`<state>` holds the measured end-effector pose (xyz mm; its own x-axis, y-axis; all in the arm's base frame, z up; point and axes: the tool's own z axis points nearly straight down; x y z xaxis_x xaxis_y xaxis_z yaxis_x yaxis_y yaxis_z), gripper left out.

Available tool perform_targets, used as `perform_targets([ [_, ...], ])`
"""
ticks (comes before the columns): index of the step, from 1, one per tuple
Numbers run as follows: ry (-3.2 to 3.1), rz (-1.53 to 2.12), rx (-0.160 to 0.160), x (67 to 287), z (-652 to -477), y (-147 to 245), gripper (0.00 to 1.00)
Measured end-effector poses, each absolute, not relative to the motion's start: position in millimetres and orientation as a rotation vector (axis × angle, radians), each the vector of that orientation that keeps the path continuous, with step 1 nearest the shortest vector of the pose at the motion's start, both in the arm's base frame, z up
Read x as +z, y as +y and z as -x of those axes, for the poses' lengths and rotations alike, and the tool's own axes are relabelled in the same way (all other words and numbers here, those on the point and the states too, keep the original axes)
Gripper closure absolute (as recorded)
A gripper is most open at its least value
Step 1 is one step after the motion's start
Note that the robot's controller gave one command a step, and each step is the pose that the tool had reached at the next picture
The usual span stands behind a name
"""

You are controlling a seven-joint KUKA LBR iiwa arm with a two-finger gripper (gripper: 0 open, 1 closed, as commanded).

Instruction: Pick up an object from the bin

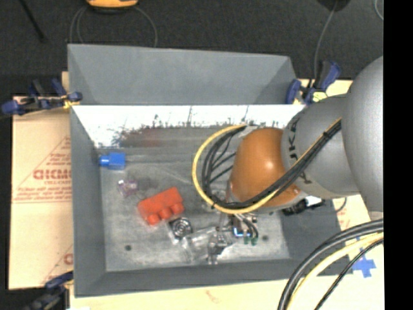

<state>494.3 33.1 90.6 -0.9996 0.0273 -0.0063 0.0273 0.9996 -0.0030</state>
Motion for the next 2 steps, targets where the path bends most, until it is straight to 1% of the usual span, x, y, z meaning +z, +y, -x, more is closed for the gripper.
perform_targets([
  [1, 3.161, -0.037, -0.005, 90, -489.3, 34, 1.0],
  [2, 3.132, -0.124, 0.003, 220, -487.3, 45, 1.0],
])
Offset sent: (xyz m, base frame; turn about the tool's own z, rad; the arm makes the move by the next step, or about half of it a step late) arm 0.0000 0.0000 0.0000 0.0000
